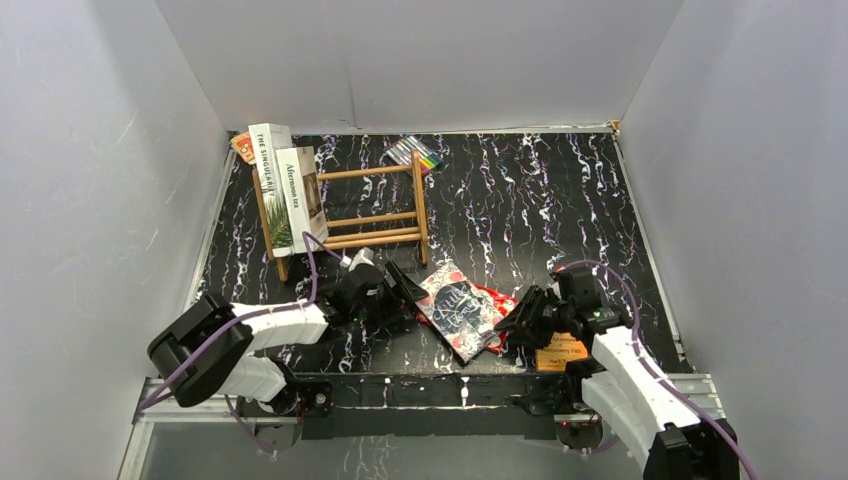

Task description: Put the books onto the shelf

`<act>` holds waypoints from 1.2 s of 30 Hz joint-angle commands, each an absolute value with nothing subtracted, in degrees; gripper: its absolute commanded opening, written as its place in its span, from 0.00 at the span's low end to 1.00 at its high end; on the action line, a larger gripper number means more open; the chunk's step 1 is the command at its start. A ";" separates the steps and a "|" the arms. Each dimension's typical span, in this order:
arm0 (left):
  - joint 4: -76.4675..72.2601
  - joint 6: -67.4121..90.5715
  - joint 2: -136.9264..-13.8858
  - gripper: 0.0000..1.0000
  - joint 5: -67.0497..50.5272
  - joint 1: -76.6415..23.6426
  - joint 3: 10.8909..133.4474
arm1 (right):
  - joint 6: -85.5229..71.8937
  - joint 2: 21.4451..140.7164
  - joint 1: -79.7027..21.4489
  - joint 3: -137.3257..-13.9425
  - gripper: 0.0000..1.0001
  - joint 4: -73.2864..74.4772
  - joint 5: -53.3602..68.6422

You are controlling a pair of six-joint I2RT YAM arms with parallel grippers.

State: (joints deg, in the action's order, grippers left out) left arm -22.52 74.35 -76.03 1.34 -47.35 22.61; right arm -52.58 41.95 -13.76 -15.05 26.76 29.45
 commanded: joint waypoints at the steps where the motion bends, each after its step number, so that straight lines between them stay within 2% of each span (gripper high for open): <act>1: -23.01 73.88 -79.67 0.73 3.22 -46.61 24.66 | -42.60 44.40 -14.26 -28.03 0.59 40.61 16.51; 7: -21.32 74.24 -79.99 0.67 5.50 -46.65 24.96 | -35.18 48.79 -14.28 -40.51 0.66 40.14 3.53; 14: -23.66 74.04 -79.69 0.65 4.57 -46.60 23.73 | -26.99 58.25 -17.27 -39.38 0.68 26.41 17.65; 18: -27.01 73.98 -79.86 0.65 3.26 -46.62 21.97 | -25.76 60.48 -22.97 -38.54 0.78 23.30 18.25; 21: -28.22 73.98 -80.35 0.65 2.24 -46.64 21.50 | -26.62 62.25 -24.86 -36.93 0.81 20.14 19.16; 28: -31.93 73.84 -81.18 0.62 0.29 -46.60 20.84 | -26.72 67.59 -25.91 -33.86 0.77 18.09 16.64; 36: -36.13 71.84 -80.95 0.53 0.04 -46.66 19.84 | -32.38 69.58 -28.63 -28.15 0.60 11.58 24.75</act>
State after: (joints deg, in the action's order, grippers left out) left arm -33.26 74.06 -81.30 -0.03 -46.83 20.56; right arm -28.95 68.42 -26.96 -31.18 16.05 19.73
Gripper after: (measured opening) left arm 0.540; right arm 0.639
